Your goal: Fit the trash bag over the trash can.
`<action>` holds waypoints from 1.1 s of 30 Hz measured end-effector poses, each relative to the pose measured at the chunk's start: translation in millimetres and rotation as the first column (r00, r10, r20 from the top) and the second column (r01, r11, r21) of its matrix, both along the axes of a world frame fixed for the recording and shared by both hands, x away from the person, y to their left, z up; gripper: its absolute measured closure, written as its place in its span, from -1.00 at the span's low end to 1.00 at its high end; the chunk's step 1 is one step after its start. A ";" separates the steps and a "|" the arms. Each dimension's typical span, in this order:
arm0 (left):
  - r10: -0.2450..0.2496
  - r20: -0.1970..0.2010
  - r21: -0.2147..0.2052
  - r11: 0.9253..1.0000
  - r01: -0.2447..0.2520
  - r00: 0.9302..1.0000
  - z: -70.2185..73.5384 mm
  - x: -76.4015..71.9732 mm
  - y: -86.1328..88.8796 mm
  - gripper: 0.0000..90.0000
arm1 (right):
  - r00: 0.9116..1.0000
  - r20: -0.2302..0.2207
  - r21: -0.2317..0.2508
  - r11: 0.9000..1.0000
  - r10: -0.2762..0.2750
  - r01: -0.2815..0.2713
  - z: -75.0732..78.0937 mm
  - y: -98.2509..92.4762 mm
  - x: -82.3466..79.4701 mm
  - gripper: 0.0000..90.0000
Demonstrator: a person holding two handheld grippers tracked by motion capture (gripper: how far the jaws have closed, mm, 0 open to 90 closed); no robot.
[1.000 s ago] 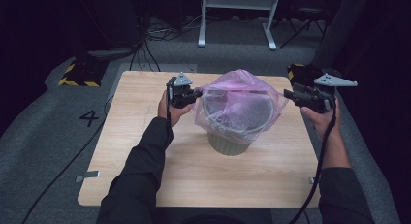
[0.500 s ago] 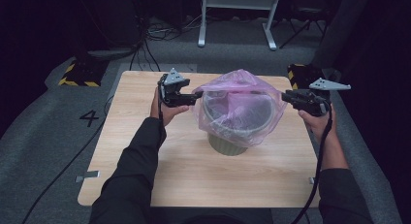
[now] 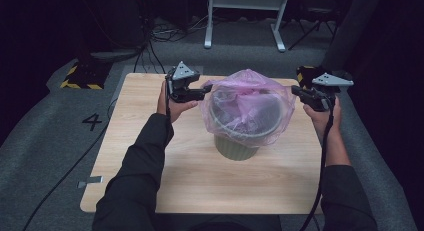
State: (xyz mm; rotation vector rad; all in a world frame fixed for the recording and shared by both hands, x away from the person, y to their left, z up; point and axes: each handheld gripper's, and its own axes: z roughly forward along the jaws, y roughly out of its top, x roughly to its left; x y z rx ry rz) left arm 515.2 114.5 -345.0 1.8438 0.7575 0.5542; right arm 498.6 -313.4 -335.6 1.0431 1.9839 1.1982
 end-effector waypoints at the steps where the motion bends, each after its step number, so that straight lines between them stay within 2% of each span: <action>1: 0.015 -0.013 0.016 1.000 -0.015 1.000 -2.9 2.4 -1.6 0.13 | 1.000 -0.007 0.004 1.000 -0.007 0.007 -1.4 0.6 2.7 1.00; 2: 0.018 -0.027 0.024 1.000 -0.017 0.999 -6.3 5.4 -1.9 0.29 | 1.000 -0.016 0.001 1.000 -0.009 0.009 -2.9 1.5 5.2 1.00; 3: -0.004 -0.052 0.026 1.000 0.005 0.999 -10.1 8.5 -2.1 0.48 | 1.000 -0.024 -0.003 1.000 -0.015 0.015 -4.8 3.1 7.5 1.00; 5: -0.021 -0.081 0.054 0.998 0.025 0.996 -18.0 13.0 -4.8 0.68 | 0.999 -0.045 -0.005 1.000 -0.019 0.019 -9.6 7.0 11.7 1.00; 7: -0.028 -0.108 0.079 0.996 0.036 0.994 -25.2 16.1 -9.0 0.83 | 0.998 -0.067 -0.022 1.000 -0.018 0.017 -15.2 12.2 14.4 1.00; 9: -0.045 -0.129 0.075 0.996 0.055 0.991 -31.3 18.4 -11.9 0.91 | 0.996 -0.087 -0.037 0.999 -0.015 0.012 -21.3 16.7 17.0 1.00; 11: -0.053 -0.141 0.069 0.996 0.063 0.989 -37.6 20.3 -16.1 0.95 | 0.994 -0.105 -0.041 0.999 -0.016 0.012 -27.3 19.7 19.3 1.00; 13: -0.060 -0.156 0.088 0.993 0.075 0.986 -43.6 21.7 -21.7 0.97 | 0.991 -0.130 -0.021 1.000 -0.003 0.000 -32.2 20.9 22.0 1.00; 20: -0.103 -0.202 0.111 0.986 0.127 0.974 -60.4 25.2 -40.9 0.98 | 0.987 -0.163 0.015 1.000 0.016 -0.014 -47.0 20.8 24.6 1.00; 23: -0.109 -0.235 0.094 0.986 0.134 0.966 -68.2 26.9 -43.9 0.98 | 0.980 -0.197 0.033 0.999 0.026 -0.020 -54.6 18.1 26.3 1.00; 24: -0.114 -0.235 0.087 0.987 0.137 0.965 -70.0 26.9 -44.0 0.98 | 0.981 -0.191 0.040 0.999 0.031 -0.023 -56.6 17.1 26.0 1.00; 29: -0.138 -0.284 0.089 0.981 0.170 0.949 -78.9 27.4 -43.6 0.98 | 0.972 -0.226 0.048 0.997 0.065 -0.055 -63.3 14.3 22.6 1.00; 31: -0.153 -0.309 0.073 0.980 0.184 0.939 -81.7 28.5 -41.9 0.98 | 0.967 -0.241 0.051 0.996 0.077 -0.067 -64.5 14.1 21.3 1.00; 33: -0.156 -0.313 0.065 0.981 0.185 0.937 -83.2 27.8 -41.4 0.98 | 0.964 -0.251 0.056 0.996 0.085 -0.074 -64.9 14.1 20.3 1.00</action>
